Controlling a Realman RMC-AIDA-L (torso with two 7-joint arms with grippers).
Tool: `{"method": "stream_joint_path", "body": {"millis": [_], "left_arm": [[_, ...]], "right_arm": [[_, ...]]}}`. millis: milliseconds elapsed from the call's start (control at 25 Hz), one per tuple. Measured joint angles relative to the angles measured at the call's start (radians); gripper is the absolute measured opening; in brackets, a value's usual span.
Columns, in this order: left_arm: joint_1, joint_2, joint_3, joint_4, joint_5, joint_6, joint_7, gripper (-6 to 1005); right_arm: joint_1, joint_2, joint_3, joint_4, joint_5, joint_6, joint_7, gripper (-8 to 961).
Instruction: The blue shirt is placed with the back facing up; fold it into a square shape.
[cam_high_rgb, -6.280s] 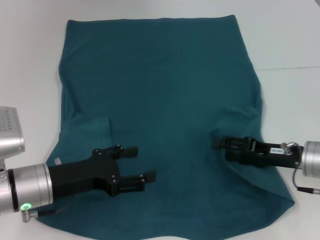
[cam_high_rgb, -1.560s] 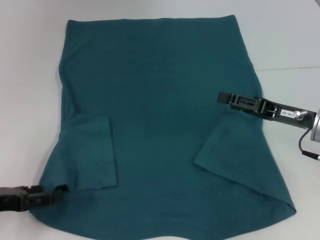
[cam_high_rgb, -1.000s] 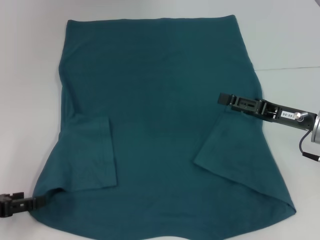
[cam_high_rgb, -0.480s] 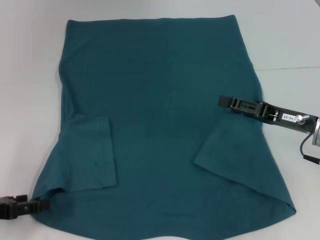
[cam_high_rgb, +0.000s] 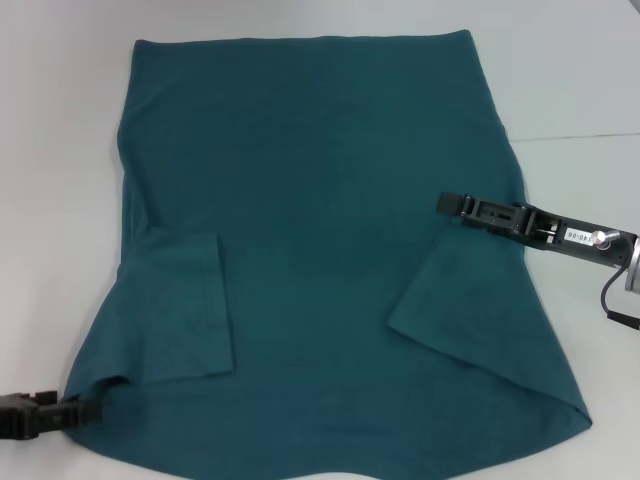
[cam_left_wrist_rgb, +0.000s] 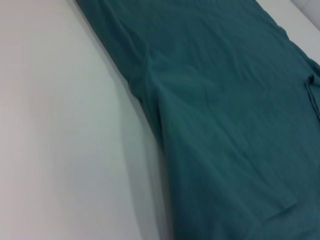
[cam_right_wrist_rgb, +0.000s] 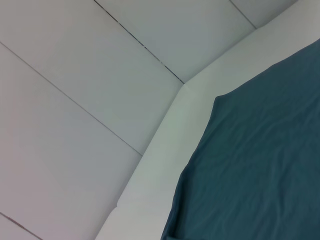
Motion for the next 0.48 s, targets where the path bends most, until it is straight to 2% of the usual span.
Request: {"method": "stream_joint_path", "body": {"millis": [480], "left_arm": [[-0.022,-0.003,0.036,0.0,0.008,0.096,0.002,888]], "right_arm": [[-0.004,-0.003,0.001,-0.001,0.0,-0.002,0.0,927]]}}
